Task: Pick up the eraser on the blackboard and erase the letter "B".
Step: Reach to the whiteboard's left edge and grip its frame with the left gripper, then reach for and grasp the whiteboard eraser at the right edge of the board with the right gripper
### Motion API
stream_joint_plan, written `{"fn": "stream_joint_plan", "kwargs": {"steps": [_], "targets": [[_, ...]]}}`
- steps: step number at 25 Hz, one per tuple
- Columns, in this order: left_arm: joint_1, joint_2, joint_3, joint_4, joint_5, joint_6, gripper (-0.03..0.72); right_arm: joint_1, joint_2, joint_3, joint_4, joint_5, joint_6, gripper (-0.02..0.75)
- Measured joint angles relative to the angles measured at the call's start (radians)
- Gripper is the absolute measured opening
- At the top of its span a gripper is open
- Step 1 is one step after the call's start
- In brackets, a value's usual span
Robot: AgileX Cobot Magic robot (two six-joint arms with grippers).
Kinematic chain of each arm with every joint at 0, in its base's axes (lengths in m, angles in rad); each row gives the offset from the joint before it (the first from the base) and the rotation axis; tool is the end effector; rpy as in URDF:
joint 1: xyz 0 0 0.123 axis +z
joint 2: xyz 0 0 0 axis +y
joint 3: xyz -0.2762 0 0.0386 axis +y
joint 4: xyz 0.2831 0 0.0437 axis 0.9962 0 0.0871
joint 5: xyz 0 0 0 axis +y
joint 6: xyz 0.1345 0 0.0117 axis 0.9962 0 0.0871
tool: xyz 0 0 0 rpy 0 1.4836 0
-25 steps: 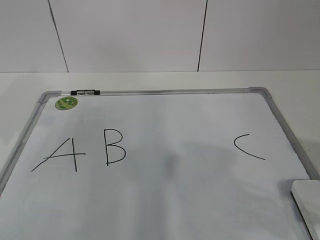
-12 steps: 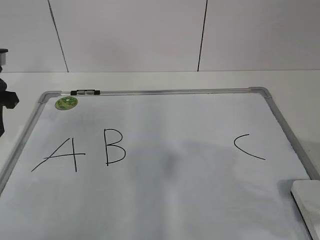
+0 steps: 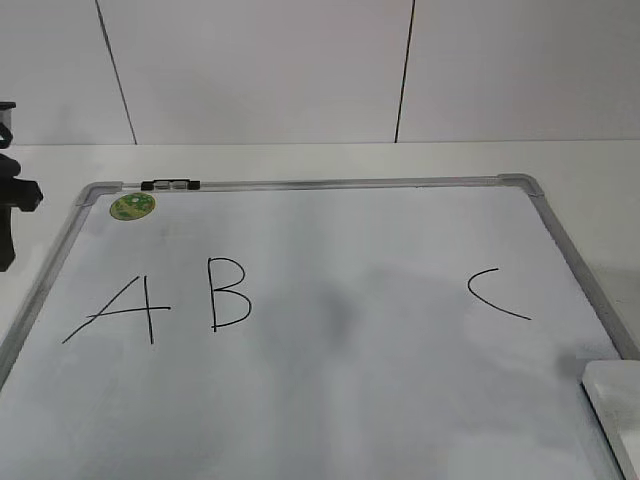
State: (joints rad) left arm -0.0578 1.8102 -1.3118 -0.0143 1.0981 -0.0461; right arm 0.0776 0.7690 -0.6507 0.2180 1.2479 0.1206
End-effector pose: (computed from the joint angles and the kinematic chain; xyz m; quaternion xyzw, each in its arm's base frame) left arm 0.3801 -0.0237 0.1505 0.0028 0.9995 -0.0081 0.0304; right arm 0.1509 0.0395 0.2265 0.0403 0.9829 0.1209 0.1332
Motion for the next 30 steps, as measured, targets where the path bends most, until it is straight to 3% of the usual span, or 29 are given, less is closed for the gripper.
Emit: {"fn": "stream_joint_plan", "kwargs": {"steps": [10, 24, 30], "targets": [[-0.006, 0.082, -0.005, -0.05, -0.046, 0.006, 0.241, 0.0, 0.078, -0.073, -0.064, -0.002, 0.0, 0.568], [-0.006, 0.173, -0.006, -0.055, -0.113, 0.007, 0.238, 0.0, 0.078, -0.073, -0.069, -0.002, 0.0, 0.569], [-0.006, 0.174, -0.008, -0.055, -0.12, 0.007, 0.156, 0.0, 0.078, -0.073, -0.073, -0.002, 0.0, 0.568]]}}
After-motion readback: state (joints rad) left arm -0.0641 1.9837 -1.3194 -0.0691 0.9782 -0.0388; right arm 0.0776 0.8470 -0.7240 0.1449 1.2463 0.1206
